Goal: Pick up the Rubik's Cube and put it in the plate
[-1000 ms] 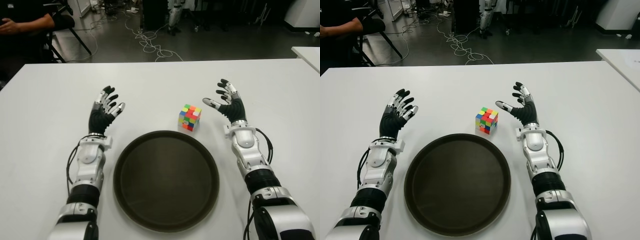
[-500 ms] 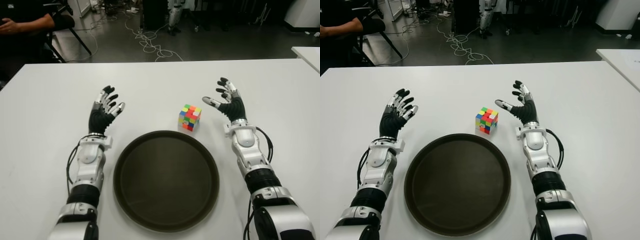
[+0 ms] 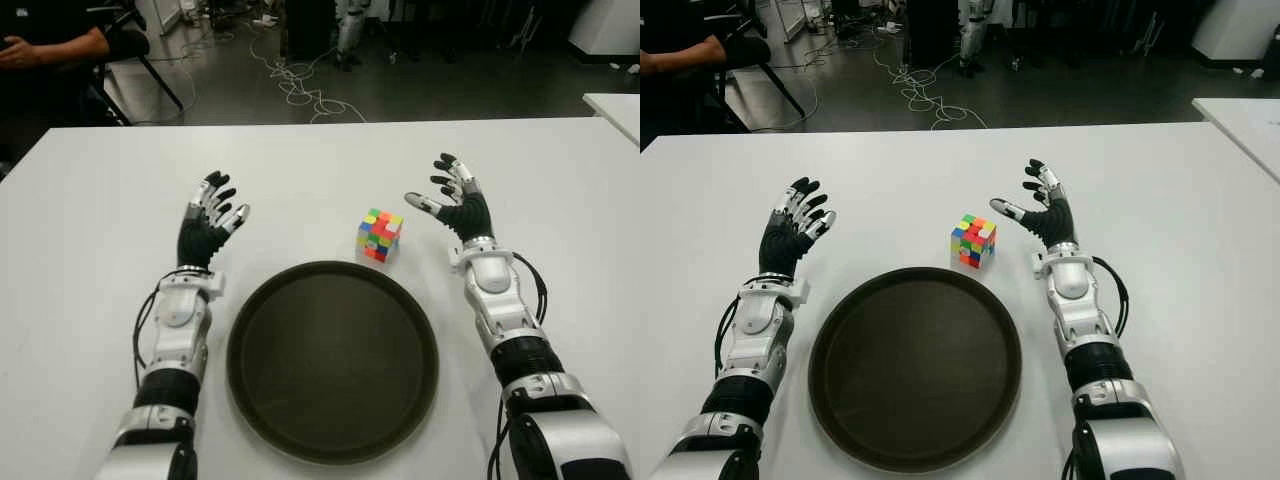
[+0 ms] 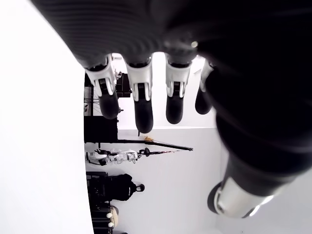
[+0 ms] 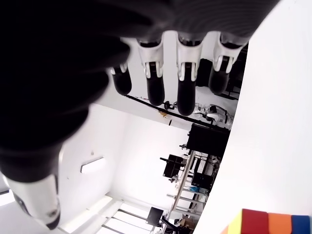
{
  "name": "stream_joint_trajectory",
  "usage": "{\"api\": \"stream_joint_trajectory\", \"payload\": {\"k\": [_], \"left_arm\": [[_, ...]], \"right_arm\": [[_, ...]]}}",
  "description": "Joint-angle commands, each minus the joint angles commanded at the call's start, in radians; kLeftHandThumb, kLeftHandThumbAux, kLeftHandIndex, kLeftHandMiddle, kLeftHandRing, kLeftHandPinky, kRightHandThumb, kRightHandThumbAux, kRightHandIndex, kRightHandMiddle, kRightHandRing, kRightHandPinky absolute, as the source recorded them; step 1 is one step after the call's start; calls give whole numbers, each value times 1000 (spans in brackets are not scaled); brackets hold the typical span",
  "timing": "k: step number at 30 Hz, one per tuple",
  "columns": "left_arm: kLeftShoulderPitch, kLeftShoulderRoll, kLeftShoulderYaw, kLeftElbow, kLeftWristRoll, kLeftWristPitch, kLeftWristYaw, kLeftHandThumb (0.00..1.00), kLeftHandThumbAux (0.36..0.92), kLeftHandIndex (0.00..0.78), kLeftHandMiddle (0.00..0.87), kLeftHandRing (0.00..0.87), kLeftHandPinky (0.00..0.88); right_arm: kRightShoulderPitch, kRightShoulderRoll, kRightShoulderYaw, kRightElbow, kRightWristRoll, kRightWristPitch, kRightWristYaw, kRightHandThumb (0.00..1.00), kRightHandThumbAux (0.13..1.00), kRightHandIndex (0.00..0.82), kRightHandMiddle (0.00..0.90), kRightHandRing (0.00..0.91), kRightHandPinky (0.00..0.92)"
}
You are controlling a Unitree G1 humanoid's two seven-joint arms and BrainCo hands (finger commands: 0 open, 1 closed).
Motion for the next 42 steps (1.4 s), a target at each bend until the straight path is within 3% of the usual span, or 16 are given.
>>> {"api": "stream_joint_trajectory", "payload": {"k": [20,29,42], "left_arm": [[-3,2,3,9,1,-8,-3,45,792,70,144,133,111],[1,5,3,4,3,-1,-4,32,787,71,142,125,107],[4,5,3,3,3,-1,-4,40,769,72,142,130,110]], "right_arm": [[-4,1,3,17,-12,-30,-12,0,684,72,171,181,182],[-23,-18,37,69,-104,-144,-118,0,662,89,175,165,112],[-114,-97,152,199,-368,-412,-436,0,789,72,138,139,116]]}}
